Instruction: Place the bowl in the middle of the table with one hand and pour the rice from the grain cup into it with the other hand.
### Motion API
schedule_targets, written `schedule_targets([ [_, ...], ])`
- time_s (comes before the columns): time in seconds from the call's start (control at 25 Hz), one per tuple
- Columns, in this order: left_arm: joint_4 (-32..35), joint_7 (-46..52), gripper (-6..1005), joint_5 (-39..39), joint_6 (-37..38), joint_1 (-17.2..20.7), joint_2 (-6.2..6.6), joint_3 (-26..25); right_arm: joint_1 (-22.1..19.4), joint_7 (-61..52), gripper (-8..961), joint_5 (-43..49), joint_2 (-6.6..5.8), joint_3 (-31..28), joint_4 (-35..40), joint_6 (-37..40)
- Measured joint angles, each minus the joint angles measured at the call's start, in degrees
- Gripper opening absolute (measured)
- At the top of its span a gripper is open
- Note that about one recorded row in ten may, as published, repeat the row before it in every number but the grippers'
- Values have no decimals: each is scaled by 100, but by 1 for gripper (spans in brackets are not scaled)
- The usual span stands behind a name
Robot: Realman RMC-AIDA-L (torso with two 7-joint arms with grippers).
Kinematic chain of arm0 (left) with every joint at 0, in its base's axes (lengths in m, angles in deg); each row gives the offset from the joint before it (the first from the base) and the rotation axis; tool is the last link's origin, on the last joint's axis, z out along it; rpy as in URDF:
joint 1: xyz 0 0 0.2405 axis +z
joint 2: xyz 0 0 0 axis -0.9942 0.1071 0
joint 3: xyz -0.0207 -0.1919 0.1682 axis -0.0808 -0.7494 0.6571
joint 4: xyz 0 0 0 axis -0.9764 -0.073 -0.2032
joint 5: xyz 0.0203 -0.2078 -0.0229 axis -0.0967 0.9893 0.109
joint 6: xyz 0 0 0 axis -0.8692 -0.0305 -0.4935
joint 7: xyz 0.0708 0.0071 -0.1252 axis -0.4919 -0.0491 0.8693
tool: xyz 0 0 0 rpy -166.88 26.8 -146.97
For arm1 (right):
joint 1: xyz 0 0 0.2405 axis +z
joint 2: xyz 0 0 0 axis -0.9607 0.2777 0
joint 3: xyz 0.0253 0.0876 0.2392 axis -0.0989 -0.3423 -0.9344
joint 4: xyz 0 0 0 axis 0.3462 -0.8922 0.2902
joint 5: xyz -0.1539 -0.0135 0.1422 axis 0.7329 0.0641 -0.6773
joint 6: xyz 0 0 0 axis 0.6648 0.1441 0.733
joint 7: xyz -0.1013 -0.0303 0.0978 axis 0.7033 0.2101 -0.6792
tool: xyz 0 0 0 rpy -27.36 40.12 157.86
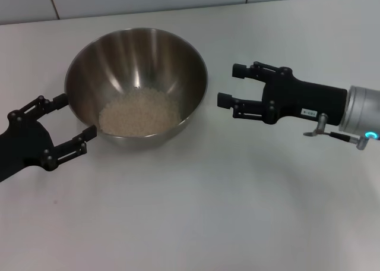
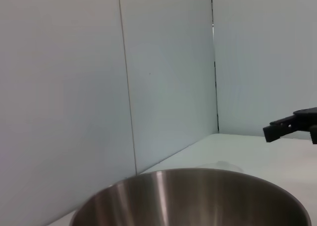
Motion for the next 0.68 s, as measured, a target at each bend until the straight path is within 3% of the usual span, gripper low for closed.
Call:
schedule_targets([
  [0.68,53,105,815,-43,-9,-25,2,12,50,-211,818,-1,-2,176,148,-39],
])
